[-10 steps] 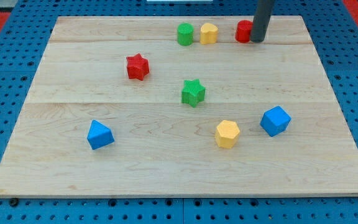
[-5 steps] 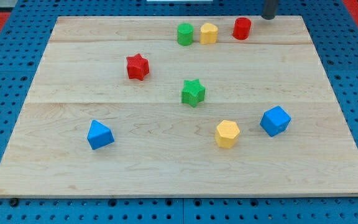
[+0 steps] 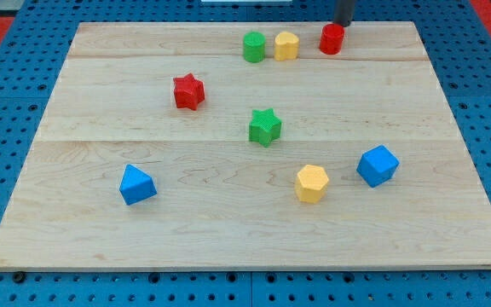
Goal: Push the red circle right to the yellow heart
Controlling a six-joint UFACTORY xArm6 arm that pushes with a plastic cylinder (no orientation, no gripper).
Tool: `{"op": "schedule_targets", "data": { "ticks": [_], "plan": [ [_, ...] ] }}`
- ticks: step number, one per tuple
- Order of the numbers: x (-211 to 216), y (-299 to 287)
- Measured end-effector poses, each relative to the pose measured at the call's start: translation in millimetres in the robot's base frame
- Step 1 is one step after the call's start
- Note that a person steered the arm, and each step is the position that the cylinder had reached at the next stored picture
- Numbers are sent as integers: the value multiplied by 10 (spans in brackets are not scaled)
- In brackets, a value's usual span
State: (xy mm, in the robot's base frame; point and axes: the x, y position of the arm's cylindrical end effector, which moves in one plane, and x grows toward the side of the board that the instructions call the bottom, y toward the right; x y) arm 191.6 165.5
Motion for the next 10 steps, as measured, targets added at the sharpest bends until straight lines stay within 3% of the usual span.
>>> {"op": "schedule_targets", "data": {
  "ticks": [3, 7, 10],
  "plan": [
    [3, 350],
    [-1, -254],
    [-1, -238]
  ]
}}
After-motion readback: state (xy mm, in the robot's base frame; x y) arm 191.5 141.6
